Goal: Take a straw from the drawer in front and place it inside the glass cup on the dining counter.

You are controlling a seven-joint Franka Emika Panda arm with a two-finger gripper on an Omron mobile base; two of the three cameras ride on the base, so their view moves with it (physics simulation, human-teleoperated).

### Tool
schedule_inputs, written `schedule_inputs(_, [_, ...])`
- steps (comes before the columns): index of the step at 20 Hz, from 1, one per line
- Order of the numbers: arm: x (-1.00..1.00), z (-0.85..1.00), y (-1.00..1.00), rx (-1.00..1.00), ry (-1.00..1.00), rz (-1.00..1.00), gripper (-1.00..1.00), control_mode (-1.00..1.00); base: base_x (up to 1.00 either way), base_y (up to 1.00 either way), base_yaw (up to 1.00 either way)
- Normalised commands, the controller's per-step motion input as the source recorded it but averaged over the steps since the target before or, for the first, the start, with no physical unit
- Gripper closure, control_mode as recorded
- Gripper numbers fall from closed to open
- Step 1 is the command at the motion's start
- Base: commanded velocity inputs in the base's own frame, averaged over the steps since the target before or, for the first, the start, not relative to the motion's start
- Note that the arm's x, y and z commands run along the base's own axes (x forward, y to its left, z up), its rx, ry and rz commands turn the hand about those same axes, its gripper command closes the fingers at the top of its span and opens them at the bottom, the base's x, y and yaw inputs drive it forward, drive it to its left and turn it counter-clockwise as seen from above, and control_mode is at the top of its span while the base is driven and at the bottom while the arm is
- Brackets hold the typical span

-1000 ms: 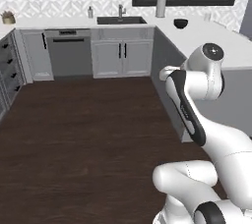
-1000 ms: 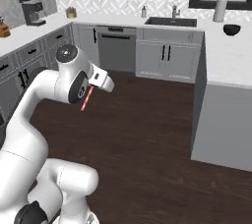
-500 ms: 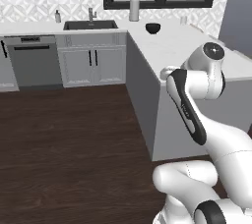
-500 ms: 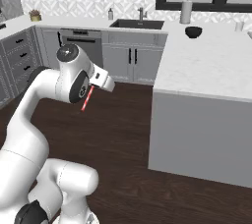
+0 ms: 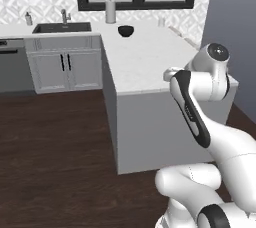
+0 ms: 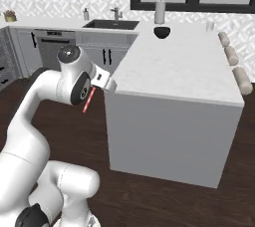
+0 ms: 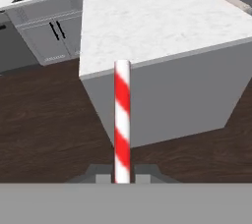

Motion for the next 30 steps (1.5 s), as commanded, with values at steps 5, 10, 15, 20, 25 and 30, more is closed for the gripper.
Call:
schedule_inputs(5, [0.0, 0.0, 0.0, 0.0, 0.0, 0.0, 1.0, 1.0, 0.45, -1.0, 0.0])
schedule_inputs(10, [0.0, 0.0, 0.0, 0.0, 0.0, 0.0, 1.0, 1.0, 0.66, -1.0, 0.0])
schedule_inputs(15, [0.0, 0.0, 0.0, 0.0, 0.0, 0.0, 1.0, 1.0, 0.71, -1.0, 0.0])
schedule_inputs(20, [0.0, 0.0, 0.0, 0.0, 0.0, 0.0, 1.0, 1.0, 0.61, -1.0, 0.03])
schedule_inputs(25, [0.0, 0.0, 0.0, 0.0, 0.0, 0.0, 1.0, 1.0, 0.58, -1.0, 0.1])
schedule_inputs(30, [0.0, 0.0, 0.0, 0.0, 0.0, 0.0, 1.0, 1.0, 0.72, -1.0, 0.26])
